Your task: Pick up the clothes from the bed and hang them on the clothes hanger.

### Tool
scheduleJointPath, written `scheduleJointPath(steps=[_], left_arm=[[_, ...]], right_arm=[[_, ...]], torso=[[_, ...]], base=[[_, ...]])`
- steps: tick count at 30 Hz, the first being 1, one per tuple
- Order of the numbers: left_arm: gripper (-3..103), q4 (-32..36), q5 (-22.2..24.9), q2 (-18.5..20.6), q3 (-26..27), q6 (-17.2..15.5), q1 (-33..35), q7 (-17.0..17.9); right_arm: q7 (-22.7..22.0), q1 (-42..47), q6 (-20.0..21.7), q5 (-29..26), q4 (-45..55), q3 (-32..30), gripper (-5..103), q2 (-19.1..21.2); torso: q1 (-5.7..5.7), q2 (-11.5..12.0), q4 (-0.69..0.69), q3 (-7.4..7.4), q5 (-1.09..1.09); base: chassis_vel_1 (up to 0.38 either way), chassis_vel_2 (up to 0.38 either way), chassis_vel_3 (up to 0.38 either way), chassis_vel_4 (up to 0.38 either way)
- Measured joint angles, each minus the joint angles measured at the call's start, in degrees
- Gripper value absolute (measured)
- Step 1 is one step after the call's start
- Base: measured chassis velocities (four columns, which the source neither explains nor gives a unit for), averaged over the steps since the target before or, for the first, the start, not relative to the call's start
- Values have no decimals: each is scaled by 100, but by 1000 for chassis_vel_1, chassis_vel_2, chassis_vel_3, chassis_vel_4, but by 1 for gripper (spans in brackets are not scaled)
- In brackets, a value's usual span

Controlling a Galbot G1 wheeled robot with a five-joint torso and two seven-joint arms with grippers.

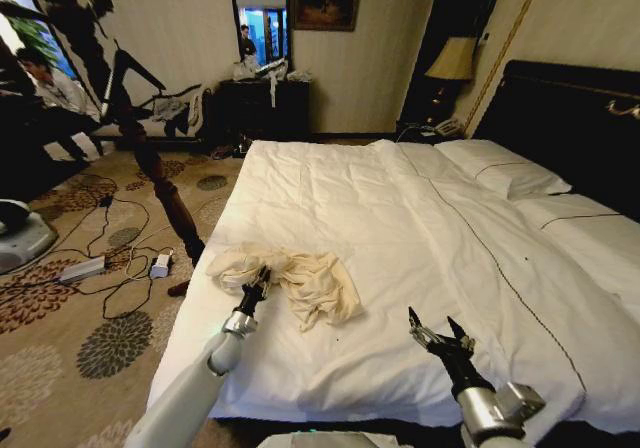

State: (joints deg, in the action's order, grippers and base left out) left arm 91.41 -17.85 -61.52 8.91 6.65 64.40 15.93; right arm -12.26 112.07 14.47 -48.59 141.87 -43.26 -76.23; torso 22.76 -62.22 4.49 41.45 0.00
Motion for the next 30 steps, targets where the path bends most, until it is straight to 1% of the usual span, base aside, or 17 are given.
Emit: scheduleJointPath(steps=[1,2,3,4,5,6,8,9,10,11,12,13,14,18,20,25,30], left_arm=[[2,188,257,92,193,-123,136,34],[1,283,393,145,297,-188,209,54],[1,432,589,230,473,-272,332,83],[0,686,900,368,775,-390,555,118],[0,838,1100,453,942,-462,694,135],[0,838,1100,453,942,-462,694,135],[0,961,1422,591,1037,-597,764,153],[0,1053,1771,778,1028,-753,724,169],[0,1053,1771,778,1028,-753,724,169],[0,1133,1873,861,1075,-803,777,179],[0,1195,1928,919,1156,-833,877,186],[0,1259,1968,958,1271,-856,1008,195],[0,1372,2010,990,1480,-878,1258,205],[0,1556,2038,1011,1902,-886,1712,209],[0,1705,2038,964,2294,-861,2075,204],[0,1807,2008,836,2528,-823,2277,201],[0,1875,1962,784,2530,-815,2299,201]], right_arm=[[-418,-262,413,-828,94,-121,100,127],[-599,-391,564,-1169,109,-167,100,183],[-948,-671,828,-1860,129,-244,100,315],[-1330,-1117,1104,-2822,130,-288,100,562],[-1473,-1372,1251,-3309,63,-270,100,741],[-1473,-1372,1251,-3309,63,-270,100,741],[-1544,-1617,1414,-3660,-144,-195,100,896],[-1553,-1874,1547,-3742,-505,-24,100,928],[-1553,-1874,1547,-3742,-505,-24,100,928],[-1575,-2068,1594,-3752,-724,141,100,914],[-1595,-2317,1628,-3752,-930,338,100,876],[-1622,-2557,1643,-3743,-1127,526,100,829],[-1664,-2899,1671,-3738,-1414,824,100,726],[-1720,-3437,1719,-3747,-1845,1240,100,496],[-1780,-3958,1783,-3768,-2258,1607,100,265],[-1854,-4420,1863,-3754,-2740,1932,100,83],[-1891,-4549,1923,-3783,-2909,2019,100,56]], torso=[[0,0,-3,0,-3],[0,0,-4,0,-1],[0,0,-4,0,0],[0,0,-4,0,3],[0,0,-9,0,1],[0,0,-9,0,1],[0,0,-13,1,-1],[0,0,1,0,0],[0,0,1,0,0],[0,0,8,0,-4],[1,0,9,0,-1],[1,1,6,0,2],[1,1,-7,1,3],[1,1,-10,1,-1],[0,0,-2,0,-1],[2,1,-5,1,-1],[0,0,0,0,-1]], base=[[0,0,0,0],[0,0,0,0],[0,0,0,0],[0,0,0,0],[0,0,0,0],[0,0,0,0],[0,0,0,0],[0,0,0,0],[0,0,0,0],[0,0,0,0],[0,0,0,0],[0,0,0,0],[0,0,0,0],[0,0,0,0],[0,0,0,0],[0,0,0,0],[0,0,0,0]])
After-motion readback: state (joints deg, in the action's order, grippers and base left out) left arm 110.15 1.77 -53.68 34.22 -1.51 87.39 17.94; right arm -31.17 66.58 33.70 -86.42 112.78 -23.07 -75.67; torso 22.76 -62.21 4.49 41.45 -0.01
